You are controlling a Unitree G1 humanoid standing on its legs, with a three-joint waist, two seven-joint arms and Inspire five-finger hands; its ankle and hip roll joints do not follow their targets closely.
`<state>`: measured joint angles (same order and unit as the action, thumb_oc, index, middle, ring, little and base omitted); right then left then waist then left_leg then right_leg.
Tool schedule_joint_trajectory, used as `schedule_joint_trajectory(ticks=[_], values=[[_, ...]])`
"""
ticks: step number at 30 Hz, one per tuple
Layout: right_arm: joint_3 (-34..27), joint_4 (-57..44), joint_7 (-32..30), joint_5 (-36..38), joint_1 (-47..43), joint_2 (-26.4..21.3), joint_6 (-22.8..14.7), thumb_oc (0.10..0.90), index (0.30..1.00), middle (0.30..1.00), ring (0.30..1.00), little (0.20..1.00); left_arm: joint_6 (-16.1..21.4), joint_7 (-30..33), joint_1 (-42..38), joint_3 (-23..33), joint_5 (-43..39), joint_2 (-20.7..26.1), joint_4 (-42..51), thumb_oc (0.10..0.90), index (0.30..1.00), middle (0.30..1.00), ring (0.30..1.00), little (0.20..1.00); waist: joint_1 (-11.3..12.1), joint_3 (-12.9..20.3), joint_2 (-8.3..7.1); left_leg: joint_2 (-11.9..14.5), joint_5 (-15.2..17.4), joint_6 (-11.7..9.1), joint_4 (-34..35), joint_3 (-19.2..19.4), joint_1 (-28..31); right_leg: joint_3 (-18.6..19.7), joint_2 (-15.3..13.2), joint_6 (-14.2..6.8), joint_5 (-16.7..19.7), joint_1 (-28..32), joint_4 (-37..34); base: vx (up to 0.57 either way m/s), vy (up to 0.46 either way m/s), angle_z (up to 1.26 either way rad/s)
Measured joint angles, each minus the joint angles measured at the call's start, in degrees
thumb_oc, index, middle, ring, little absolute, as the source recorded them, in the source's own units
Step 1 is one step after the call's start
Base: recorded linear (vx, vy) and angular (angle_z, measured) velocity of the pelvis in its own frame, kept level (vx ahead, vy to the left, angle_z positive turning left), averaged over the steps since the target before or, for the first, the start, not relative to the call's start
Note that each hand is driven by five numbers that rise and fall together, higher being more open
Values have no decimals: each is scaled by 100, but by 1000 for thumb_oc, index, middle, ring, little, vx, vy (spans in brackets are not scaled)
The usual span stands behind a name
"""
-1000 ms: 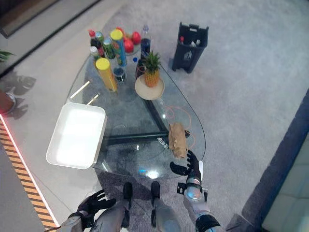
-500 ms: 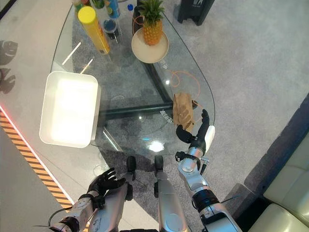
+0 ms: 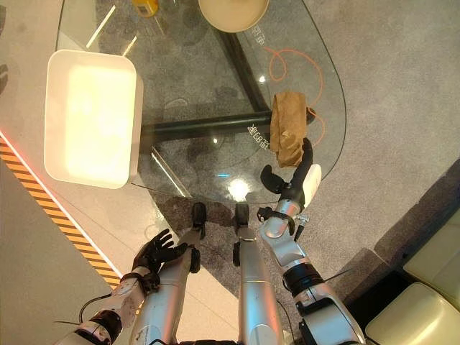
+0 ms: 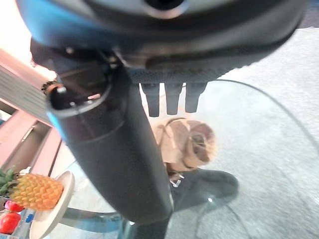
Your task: Wipe the table with a cloth and put it in the basket.
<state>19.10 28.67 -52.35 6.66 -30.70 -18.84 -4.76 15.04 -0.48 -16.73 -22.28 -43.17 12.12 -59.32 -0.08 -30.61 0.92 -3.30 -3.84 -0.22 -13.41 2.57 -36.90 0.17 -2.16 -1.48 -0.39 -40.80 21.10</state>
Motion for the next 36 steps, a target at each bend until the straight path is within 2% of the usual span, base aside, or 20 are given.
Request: schedule_joint_trajectory(ticks=[8, 14, 25, 33, 36], values=[[-93, 3, -254, 12, -554, -180, 8, 800, 900, 900, 900, 900, -86, 143, -64, -187, -112, 84, 383, 800, 900, 900, 900, 900, 41, 0, 0, -42, -1, 51, -249, -27, -442, -16, -76, -14, -55, -430, 281, 25, 31, 5], [-193, 86, -639, 103, -786, -364, 424, 800, 900, 900, 900, 900, -88, 231, -91, -190, -310, 136, 578, 800, 900, 900, 900, 900, 109, -1, 1, -97, 36, 52, -449, -31, -748, -6, -100, -36, -105, -732, 489, 33, 24, 3], [-210, 322, -646, 335, -1022, -412, 790, 800, 900, 900, 900, 900, -84, 246, -185, -192, -526, 177, 759, 800, 900, 900, 900, 900, 127, -1, -2, -114, 59, 83, -681, -30, -1251, 5, -97, -24, -86, -1173, 573, 6, 3, 0], [-48, 683, -648, 643, -1215, -379, 767, 800, 900, 900, 900, 900, -6, 205, -337, -214, -559, 161, 605, 800, 900, 900, 900, 900, 105, -1, -2, -115, 58, 87, -711, -54, -1401, -4, -97, -63, -62, -1294, 598, 1, -1, 0], [-20, 870, -662, 761, -1334, -379, 650, 800, 900, 900, 900, 900, 35, 120, -466, -250, -568, 142, 441, 800, 900, 900, 900, 900, 85, 1, -15, -130, 66, 91, -772, -72, -1445, -8, -111, -64, -77, -1334, 666, 7, -8, 4]])
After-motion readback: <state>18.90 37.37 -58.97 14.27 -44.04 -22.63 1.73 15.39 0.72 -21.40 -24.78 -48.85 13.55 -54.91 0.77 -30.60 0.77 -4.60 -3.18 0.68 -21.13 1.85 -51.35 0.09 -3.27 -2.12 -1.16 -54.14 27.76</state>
